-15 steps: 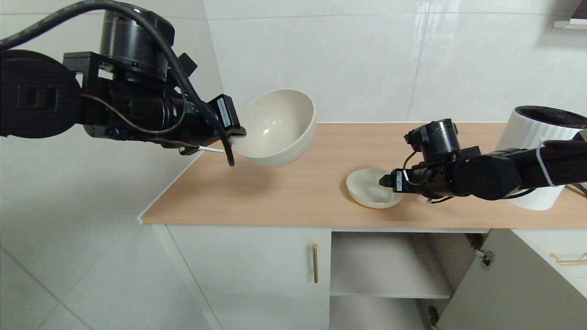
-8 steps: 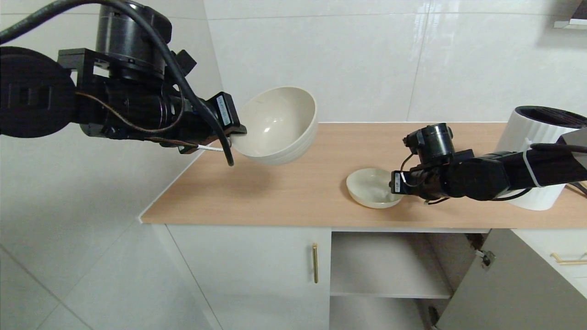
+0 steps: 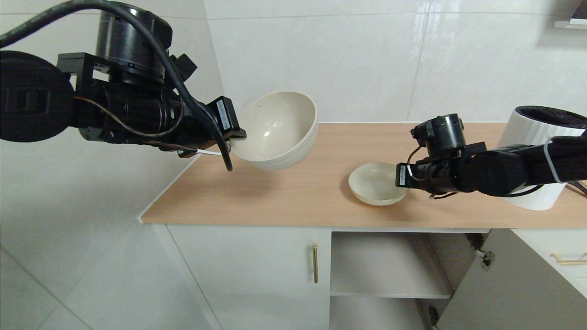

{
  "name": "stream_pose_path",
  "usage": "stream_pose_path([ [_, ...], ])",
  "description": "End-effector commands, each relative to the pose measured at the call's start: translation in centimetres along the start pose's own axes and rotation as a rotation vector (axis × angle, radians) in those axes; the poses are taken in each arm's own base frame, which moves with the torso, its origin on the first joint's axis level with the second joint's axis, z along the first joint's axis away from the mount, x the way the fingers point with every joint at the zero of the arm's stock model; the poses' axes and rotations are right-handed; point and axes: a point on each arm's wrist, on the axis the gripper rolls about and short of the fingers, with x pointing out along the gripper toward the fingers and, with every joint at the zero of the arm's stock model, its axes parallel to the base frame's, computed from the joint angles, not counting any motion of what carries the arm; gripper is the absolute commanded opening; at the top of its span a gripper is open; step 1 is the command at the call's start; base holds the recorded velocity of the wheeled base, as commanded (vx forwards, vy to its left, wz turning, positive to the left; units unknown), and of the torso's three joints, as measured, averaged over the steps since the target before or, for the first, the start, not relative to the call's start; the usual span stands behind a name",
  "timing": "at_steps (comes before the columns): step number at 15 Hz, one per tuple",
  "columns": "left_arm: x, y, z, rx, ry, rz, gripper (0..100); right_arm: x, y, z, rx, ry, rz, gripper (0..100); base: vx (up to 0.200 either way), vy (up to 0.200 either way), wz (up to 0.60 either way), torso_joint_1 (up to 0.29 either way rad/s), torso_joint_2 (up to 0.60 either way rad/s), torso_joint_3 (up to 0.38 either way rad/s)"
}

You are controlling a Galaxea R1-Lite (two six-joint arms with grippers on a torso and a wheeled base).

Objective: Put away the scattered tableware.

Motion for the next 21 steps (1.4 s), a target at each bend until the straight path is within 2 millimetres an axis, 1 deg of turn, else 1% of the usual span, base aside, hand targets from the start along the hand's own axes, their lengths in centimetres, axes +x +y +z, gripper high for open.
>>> stream_pose_path([
  [1,-0.6,0.0,-1.0,0.024,0.026,-0.002,0,-4.4,-0.5,1.6,0.020,-0.066,0.031,0,0.000,0.000,0.00,0.000,0.00,0.000],
  [2,-1.7,0.0,-1.4,0.052,0.029,-0.007,0,-7.2,-1.1,1.7,0.016,-0.088,0.048,0,0.000,0.000,0.00,0.000,0.00,0.000],
  [4,-3.0,0.1,-1.9,0.051,0.026,-0.008,0,-11.0,-1.3,2.2,0.033,-0.144,0.084,0,0.000,0.000,0.00,0.000,0.00,0.000],
  [5,-3.4,0.3,-2.2,0.048,0.031,-0.005,0,-12.5,-1.5,2.2,0.048,-0.164,0.098,0,0.000,0.000,0.00,0.000,0.00,0.000],
  [6,-3.7,0.3,-2.3,0.044,0.032,-0.006,0,-13.5,-1.5,1.9,0.068,-0.165,0.115,0,0.000,0.000,0.00,0.000,0.00,0.000],
  [7,-4.4,0.8,-3.1,0.031,0.047,0.001,0,-14.8,-1.4,0.5,0.058,-0.144,0.139,0,0.000,0.000,0.00,0.000,0.00,0.000],
  [8,-4.8,1.2,-3.7,0.028,0.065,0.007,0,-15.6,-1.3,-0.3,0.046,-0.136,0.156,0,0.000,0.000,0.00,0.000,0.00,0.000],
  [10,-5.2,1.6,-4.3,0.026,0.077,0.014,0,-15.9,-1.2,-1.3,0.034,-0.116,0.158,0,0.000,0.000,0.00,0.000,0.00,0.000],
  [12,-5.2,1.9,-4.9,0.024,0.096,0.025,0,-16.1,-0.9,-1.7,0.045,-0.118,0.159,0,0.000,0.000,0.00,0.000,0.00,0.000],
  [14,-5.1,2.1,-5.1,0.023,0.106,0.032,0,-15.7,-1.0,-3.0,0.032,-0.101,0.114,0,0.000,0.000,0.00,0.000,0.00,0.000],
  [15,-4.9,2.1,-5.2,0.023,0.113,0.034,0,-15.6,-0.8,-3.1,0.032,-0.115,0.117,0,0.000,0.000,0.00,0.000,0.00,0.000],
  [16,-4.6,2.2,-5.5,0.023,0.127,0.039,0,-15.6,0.0,-3.4,0.017,-0.122,0.136,0,0.000,0.000,0.00,0.000,0.00,0.000],
  [17,-4.2,2.3,-5.6,0.022,0.140,0.038,0,-15.1,0.3,-3.5,0.011,-0.122,0.111,0,0.000,0.000,0.00,0.000,0.00,0.000],
  [18,-3.7,2.4,-5.8,0.021,0.159,0.036,0,-13.7,0.6,-3.8,-0.003,-0.125,0.021,0,0.000,0.000,0.00,0.000,0.00,0.000],
  [20,-3.3,2.4,-6.0,0.022,0.178,0.031,0,-12.7,1.0,-4.2,-0.017,-0.114,-0.018,0,0.000,0.000,0.00,0.000,0.00,0.000],
  [21,-3.1,2.5,-6.3,0.022,0.191,0.037,0,-12.7,1.0,-4.2,-0.015,-0.113,-0.016,0,0.000,0.000,0.00,0.000,0.00,0.000],
])
